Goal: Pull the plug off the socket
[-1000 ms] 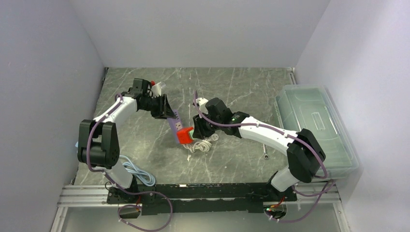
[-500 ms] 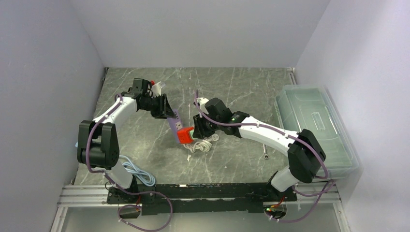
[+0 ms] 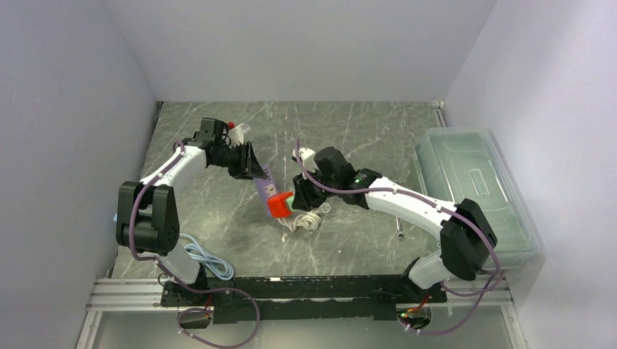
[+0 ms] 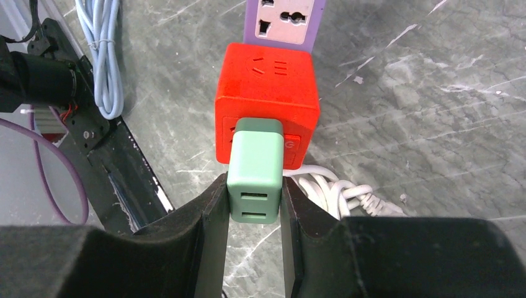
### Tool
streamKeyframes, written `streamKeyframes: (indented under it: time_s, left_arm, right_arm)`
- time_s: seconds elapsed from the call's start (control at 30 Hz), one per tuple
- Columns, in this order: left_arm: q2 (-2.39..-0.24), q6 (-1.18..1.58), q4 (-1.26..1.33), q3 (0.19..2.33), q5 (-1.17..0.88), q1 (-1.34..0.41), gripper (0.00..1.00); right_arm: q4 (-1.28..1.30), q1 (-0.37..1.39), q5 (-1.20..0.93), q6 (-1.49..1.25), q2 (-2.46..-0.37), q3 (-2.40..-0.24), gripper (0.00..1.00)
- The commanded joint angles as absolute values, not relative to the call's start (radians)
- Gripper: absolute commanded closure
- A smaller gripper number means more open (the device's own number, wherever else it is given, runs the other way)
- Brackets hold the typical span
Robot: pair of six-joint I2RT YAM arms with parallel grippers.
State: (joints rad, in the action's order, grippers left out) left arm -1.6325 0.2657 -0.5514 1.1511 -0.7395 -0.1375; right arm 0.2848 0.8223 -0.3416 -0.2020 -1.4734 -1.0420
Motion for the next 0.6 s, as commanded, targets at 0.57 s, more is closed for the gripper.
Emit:
streamKeyframes:
  time_s: [0.57]
  left_arm:
    - [-1.579, 0.252, -0.524, 1.179, -0.605, -0.143, 1.00]
  right_arm:
    - [0.344, 0.824, -0.337, -0.321, -1.491, -1.117, 1.00]
